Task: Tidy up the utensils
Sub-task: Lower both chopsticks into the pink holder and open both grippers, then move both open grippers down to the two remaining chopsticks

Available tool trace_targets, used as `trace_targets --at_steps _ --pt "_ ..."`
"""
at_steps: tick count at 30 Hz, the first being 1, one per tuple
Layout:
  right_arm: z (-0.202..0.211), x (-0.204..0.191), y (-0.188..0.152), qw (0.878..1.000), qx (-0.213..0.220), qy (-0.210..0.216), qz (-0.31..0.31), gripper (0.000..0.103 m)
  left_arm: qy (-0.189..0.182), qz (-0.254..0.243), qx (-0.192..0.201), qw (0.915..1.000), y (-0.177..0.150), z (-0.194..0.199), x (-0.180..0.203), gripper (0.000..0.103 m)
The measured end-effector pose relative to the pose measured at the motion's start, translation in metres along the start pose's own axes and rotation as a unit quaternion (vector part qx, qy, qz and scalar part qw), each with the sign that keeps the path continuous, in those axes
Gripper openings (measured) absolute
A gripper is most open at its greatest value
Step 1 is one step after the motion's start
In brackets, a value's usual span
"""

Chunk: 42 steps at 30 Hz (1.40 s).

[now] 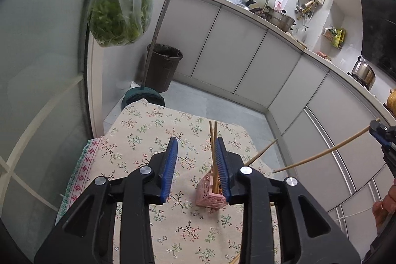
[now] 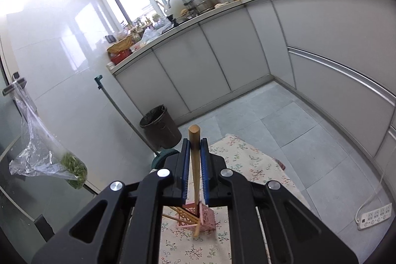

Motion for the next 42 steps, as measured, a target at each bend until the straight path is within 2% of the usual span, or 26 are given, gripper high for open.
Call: trace_targets --at_steps 6,13,16,17,18,19,21,24,25,27,29,31,35,40,42 --pt "-0.045 -0.021 -0.041 0.999 -0.042 -0.003 0.023 0.009 -0.001 0.002 -0.021 0.9998 -0.006 -0.010 -0.007 0.029" --pt "-0.092 -0.027 -0.085 0.996 -0.068 -0.013 0.052 0.010 -0.007 -0.001 -0.033 0.9994 -0.010 -0.015 -0.009 0.032" --pt "-0.100 -0.026 -0.096 0.995 -0.080 -0.018 0.052 0.017 -0.005 -0.009 -0.039 0.9992 -0.014 -0.017 -0.006 0.034" --pt "-0.100 -0.024 -0.097 0.995 -0.083 -0.018 0.048 0.023 -0.005 -0.011 -0.041 0.9991 -0.015 -0.018 -0.006 0.034" --pt "-0.099 -0.022 -0.098 0.995 -0.085 -0.018 0.043 0.029 -0.006 -0.014 -0.042 0.9990 -0.016 -0.018 -0.005 0.034" --pt "-0.097 -0.020 -0.098 0.995 -0.084 -0.021 0.040 0.031 -0.006 -0.016 -0.042 0.9990 -0.016 -0.018 -0.003 0.034" --pt "-0.091 -0.018 -0.097 0.995 -0.081 -0.027 0.045 0.032 -0.006 -0.024 -0.040 0.9989 -0.018 -0.016 0.000 0.035" --pt "-0.083 -0.016 -0.095 0.995 -0.073 -0.040 0.058 0.033 -0.003 -0.039 -0.034 0.9987 -0.022 -0.013 0.008 0.043" --pt "-0.077 -0.015 -0.096 0.995 -0.068 -0.045 0.064 0.034 -0.002 -0.045 -0.034 0.9984 -0.024 -0.012 0.011 0.046" --pt "-0.068 -0.012 -0.099 0.994 -0.061 -0.055 0.076 0.044 -0.004 -0.055 -0.032 0.9980 -0.027 -0.011 0.018 0.052" --pt "-0.059 -0.011 -0.106 0.992 -0.058 -0.064 0.093 0.045 -0.002 -0.066 -0.029 0.9974 -0.031 -0.008 0.025 0.061" --pt "-0.051 -0.008 -0.114 0.990 -0.057 -0.072 0.108 0.048 -0.001 -0.077 -0.026 0.9967 -0.034 -0.006 0.030 0.066" --pt "-0.034 0.000 -0.129 0.988 -0.053 -0.080 0.121 0.060 0.006 -0.093 -0.027 0.9953 -0.042 -0.006 0.038 0.080" --pt "-0.021 0.014 -0.149 0.985 -0.069 -0.090 0.130 0.070 0.008 -0.116 -0.051 0.9919 -0.059 -0.011 0.049 0.085" --pt "-0.016 0.020 -0.154 0.984 -0.067 -0.100 0.132 0.080 0.006 -0.128 -0.058 0.9900 -0.067 -0.012 0.054 0.087"
Point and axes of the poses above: each gripper's, at about its wrist camera, not at the fingertips, and z roughly against the way its jaws point, x to its right, y to its top, the point moved 2 cm from there along -z, roughly the way its jaws point, and after that the axes turned 10 degrees about x, right-handed, at the moved point
